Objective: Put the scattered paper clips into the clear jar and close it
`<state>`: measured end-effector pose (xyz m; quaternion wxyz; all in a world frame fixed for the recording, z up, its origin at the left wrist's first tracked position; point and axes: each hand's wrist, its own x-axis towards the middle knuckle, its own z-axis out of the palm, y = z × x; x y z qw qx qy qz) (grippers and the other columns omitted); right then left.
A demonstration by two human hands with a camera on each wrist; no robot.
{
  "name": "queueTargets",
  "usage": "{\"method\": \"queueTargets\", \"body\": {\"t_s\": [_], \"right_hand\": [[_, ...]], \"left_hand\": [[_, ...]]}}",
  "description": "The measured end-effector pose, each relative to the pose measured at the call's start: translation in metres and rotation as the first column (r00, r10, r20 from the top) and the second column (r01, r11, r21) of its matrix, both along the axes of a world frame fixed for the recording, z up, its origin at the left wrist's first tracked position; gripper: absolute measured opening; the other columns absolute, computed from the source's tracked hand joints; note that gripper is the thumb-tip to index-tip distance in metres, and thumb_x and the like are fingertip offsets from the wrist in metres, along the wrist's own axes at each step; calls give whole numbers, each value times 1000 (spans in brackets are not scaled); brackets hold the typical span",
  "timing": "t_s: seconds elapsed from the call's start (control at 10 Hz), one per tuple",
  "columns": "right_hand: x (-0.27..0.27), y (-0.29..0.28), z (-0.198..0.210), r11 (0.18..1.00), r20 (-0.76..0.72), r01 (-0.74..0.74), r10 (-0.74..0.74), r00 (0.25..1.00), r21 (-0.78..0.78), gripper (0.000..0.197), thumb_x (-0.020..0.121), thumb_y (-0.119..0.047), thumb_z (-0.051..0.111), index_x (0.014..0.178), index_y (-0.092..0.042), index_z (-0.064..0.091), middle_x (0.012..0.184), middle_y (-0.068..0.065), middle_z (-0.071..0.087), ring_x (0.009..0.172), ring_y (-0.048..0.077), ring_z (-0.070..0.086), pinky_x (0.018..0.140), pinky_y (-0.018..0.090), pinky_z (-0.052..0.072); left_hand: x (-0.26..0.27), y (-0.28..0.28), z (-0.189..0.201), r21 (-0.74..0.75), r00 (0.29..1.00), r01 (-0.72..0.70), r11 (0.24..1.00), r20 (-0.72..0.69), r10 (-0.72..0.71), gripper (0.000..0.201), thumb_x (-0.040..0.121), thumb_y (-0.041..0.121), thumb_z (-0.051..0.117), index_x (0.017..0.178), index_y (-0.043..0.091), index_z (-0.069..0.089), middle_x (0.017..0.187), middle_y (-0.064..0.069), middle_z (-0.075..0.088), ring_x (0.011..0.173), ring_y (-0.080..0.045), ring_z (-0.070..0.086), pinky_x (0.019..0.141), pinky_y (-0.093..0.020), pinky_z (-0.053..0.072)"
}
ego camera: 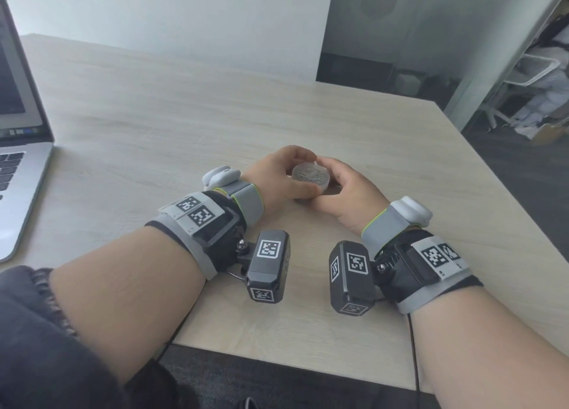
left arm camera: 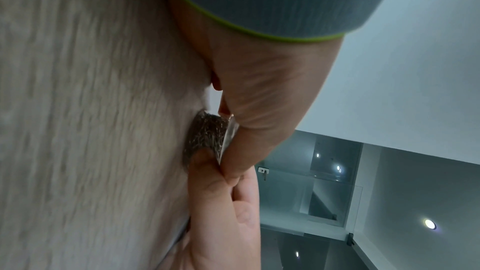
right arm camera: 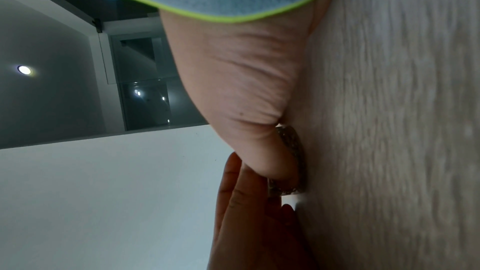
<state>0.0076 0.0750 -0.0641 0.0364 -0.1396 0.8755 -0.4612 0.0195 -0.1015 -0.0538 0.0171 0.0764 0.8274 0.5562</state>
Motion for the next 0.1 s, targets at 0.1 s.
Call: {"method": "queueTargets", "body": {"t_s": [0.1], "right_hand": [[5,1,6,998,35,10,-8,999,-68,91,65,-47,85,143,-41,40,133,-17,58,124,0,52,101,22,39]], "left_hand": [[0,-2,-2,80,1000,15,997,18,-16,74,63,43,86,129,41,53,138,12,64,120,-4,65,107,-33,52]]}}
